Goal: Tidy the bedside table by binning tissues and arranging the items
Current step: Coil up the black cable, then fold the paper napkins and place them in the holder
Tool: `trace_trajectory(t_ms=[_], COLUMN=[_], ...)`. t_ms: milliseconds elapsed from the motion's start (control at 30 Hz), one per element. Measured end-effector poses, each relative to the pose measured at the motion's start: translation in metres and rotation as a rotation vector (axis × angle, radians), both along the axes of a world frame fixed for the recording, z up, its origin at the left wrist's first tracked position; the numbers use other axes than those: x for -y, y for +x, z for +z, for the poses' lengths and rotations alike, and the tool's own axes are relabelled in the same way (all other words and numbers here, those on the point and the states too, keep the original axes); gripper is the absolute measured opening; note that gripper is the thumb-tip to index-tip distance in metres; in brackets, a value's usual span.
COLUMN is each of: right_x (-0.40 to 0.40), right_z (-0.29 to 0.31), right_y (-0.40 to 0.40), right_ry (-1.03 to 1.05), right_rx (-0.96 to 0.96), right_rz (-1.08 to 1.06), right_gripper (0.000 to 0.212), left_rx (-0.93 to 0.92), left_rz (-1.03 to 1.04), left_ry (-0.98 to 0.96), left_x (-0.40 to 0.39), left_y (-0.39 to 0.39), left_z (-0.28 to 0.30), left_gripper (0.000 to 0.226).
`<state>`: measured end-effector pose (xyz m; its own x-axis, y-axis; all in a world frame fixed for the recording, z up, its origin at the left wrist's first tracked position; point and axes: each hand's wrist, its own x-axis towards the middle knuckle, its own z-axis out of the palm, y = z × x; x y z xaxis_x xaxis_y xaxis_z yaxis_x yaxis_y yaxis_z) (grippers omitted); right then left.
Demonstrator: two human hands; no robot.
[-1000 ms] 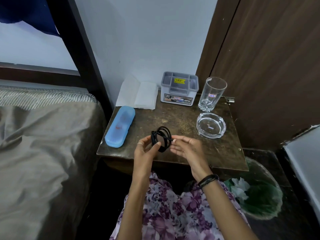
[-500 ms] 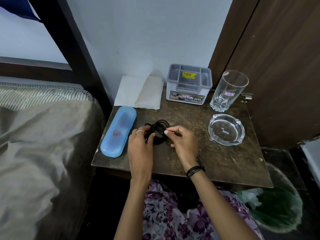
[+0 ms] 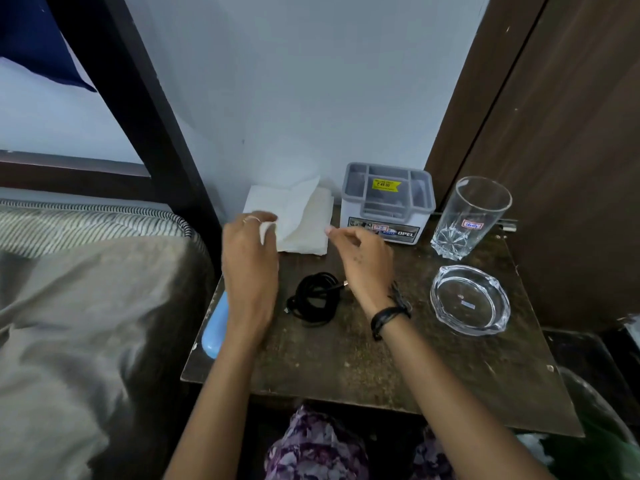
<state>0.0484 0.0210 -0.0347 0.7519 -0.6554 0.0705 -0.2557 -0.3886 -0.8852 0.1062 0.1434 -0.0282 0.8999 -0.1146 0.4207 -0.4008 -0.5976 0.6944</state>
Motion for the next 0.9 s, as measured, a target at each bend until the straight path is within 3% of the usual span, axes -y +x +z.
trace_trajectory(t_ms=[100, 233, 333, 467, 567, 667, 733, 900], right_x=[0.002, -0.004, -0.008, -0.012, -0.015, -0.014, -0.013, -0.013], right_z=[0.010, 0.003, -0.009, -0.018, -0.025, -0.029, -0.029, -0.007], right_y=[0.030, 0.063, 0.076, 0.082, 0.084, 0.088, 0.087, 0.062], right_ry=[0.110, 0.175, 0.106, 0.008, 0.020, 0.148, 0.259, 0.431], right_rx=[-0.129, -0.300, -0.350, -0.396, -0.369, -0.321, -0.251, -0.015], right_rz=[-0.014, -0.008, -0.044, -0.046, -0.072, -0.088, -0.071, -0.048], right_gripper=[0.056, 0.056, 0.067, 0.059, 0.052, 0.049, 0.047, 0.054], left_rx=[-0.150, -0.496, -0.540, -0.618, -0.566, -0.489, -0.488, -0.525], left_rz=[0.028, 0.021, 0.075, 0.185, 0.191, 0.084, 0.040, -0.042], left_ry=[0.109, 0.371, 0.397, 0.414, 0.380, 0.314, 0.258, 0.000], left_x=[0.001, 0.005, 0.008, 0.009, 0.006, 0.008, 0.010, 0.007], left_y=[0.042, 0.075, 0.081, 0.085, 0.087, 0.088, 0.086, 0.074], left_z=[-0.001, -0.017, -0.028, -0.033, -0.036, -0.036, -0.031, 0.002], left_gripper=[0.028, 0.053, 0.061, 0.066, 0.066, 0.043, 0.028, 0.019])
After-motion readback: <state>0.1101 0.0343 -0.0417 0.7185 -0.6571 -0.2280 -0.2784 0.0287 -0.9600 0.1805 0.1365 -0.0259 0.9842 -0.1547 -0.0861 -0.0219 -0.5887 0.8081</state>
